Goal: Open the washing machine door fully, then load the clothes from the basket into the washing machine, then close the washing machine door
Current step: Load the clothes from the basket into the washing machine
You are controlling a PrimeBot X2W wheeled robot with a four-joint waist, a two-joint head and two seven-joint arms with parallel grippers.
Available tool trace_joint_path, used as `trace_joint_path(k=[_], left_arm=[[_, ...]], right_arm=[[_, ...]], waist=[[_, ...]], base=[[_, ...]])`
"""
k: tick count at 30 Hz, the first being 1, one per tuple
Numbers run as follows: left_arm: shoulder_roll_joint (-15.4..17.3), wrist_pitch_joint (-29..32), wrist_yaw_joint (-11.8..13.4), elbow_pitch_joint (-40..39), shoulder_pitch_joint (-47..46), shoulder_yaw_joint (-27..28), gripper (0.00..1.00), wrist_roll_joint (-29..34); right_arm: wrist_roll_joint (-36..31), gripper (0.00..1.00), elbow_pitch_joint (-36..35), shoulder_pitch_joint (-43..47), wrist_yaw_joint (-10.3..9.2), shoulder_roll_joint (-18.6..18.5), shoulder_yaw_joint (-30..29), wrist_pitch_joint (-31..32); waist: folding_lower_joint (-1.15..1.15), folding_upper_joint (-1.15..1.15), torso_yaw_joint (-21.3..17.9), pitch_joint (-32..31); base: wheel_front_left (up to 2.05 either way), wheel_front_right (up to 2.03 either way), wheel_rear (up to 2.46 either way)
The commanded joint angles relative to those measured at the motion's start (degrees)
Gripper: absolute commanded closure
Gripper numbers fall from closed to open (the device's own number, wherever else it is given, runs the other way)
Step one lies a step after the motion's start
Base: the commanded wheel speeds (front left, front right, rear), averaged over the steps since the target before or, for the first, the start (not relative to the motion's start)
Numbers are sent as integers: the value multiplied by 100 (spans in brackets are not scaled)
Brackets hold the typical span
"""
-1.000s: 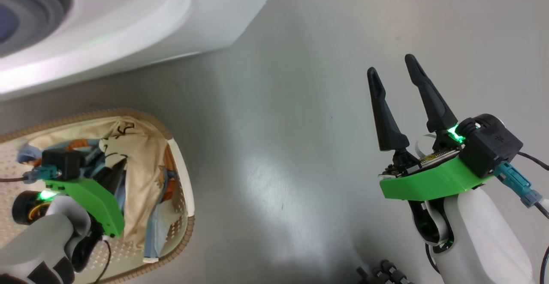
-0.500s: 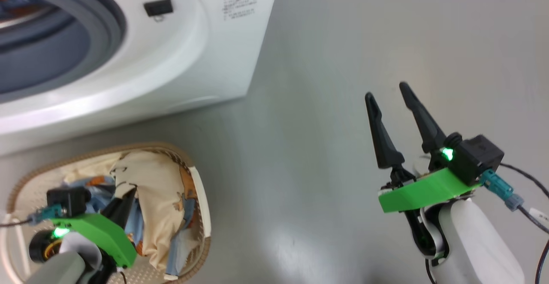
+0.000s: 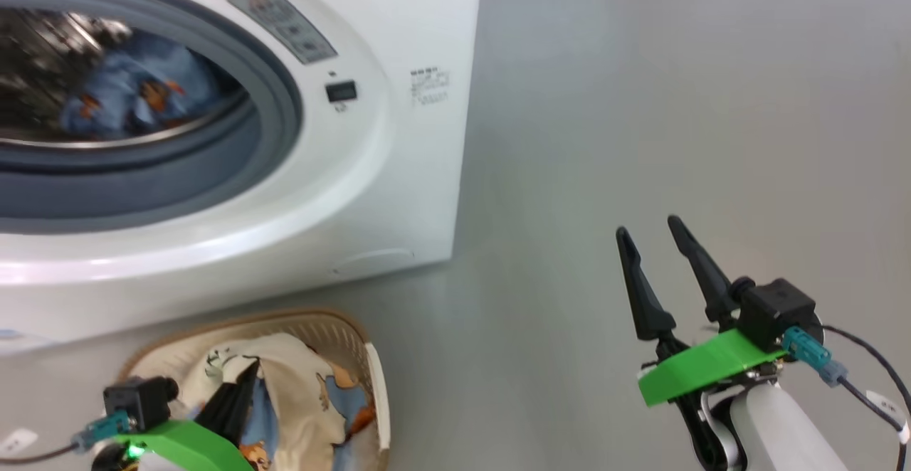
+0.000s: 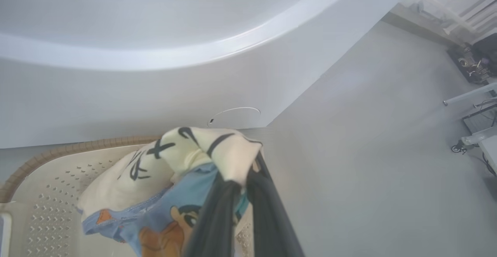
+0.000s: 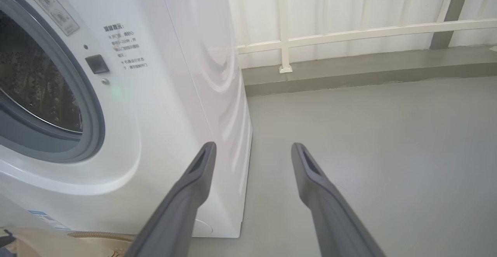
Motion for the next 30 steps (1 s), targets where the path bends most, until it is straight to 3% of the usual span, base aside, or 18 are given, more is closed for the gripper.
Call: trace_joint_path(k=[1, 7, 20, 30], left_arm=[[123, -78, -12, -215, 100, 351, 100, 142], [-127, -78, -12, -764, 560, 1034, 100, 520], [-414, -79, -10, -2024, 1179, 2282, 100, 1369], [-538, -79, 275, -3022, 1607, 2888, 100, 1927]], right_arm=[[50, 0, -62, 118, 43, 1, 77, -46], [83, 0, 86, 362, 43, -72, 0, -46], [350, 0, 7, 735, 43, -380, -97, -46], [490, 0, -61, 863, 43, -513, -188, -46]], waist=[[1, 0, 324, -762], [1, 0, 476, -1288], [1, 0, 702, -1789], [1, 0, 755, -2051]], base=[[0, 0, 0], [0, 0, 0], [0, 0, 0], [0, 0, 0]])
